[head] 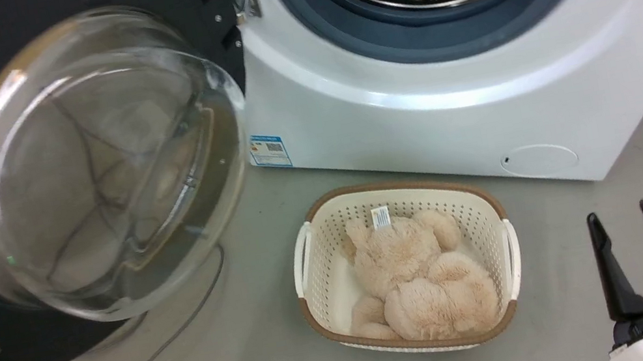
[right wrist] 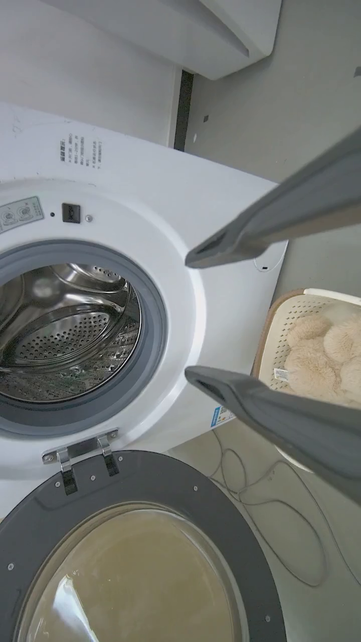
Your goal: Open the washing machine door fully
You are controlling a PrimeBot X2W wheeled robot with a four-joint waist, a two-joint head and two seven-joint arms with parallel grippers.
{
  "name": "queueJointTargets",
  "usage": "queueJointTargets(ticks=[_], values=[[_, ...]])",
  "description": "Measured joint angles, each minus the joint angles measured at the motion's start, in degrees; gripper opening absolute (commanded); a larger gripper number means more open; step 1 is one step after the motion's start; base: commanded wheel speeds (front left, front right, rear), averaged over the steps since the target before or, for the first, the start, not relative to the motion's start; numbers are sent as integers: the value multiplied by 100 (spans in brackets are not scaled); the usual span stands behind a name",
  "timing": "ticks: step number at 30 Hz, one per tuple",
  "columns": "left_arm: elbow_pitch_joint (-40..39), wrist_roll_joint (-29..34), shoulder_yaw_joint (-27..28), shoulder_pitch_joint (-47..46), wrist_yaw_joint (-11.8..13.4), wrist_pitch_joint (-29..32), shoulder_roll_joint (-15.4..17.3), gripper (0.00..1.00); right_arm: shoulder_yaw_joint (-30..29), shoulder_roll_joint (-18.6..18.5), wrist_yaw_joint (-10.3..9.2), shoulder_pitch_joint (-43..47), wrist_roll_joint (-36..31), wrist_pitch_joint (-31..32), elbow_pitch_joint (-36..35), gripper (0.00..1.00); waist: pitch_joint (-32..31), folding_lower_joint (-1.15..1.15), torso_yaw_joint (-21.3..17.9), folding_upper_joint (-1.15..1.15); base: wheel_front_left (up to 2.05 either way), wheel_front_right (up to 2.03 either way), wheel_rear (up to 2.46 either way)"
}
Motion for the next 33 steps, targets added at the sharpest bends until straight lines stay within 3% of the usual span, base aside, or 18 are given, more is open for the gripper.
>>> queueJointTargets(ticks=[13, 23, 33], values=[[864, 16, 836, -786, -261, 0, 213, 0, -27, 0, 0, -136, -54, 0, -12, 100, 242, 0, -199, 0, 0, 0, 0], [1283, 265, 1074, -1110, -375, 0, 286, 0, -63, 0, 0, -162, -90, -1, -11, 100, 254, 0, -241, 0, 0, 0, 0], [778, 556, 1144, -750, -557, 0, -4, 0, -66, 0, 0, -102, -3, -1, 43, 100, -184, 0, -299, 0, 0, 0, 0]])
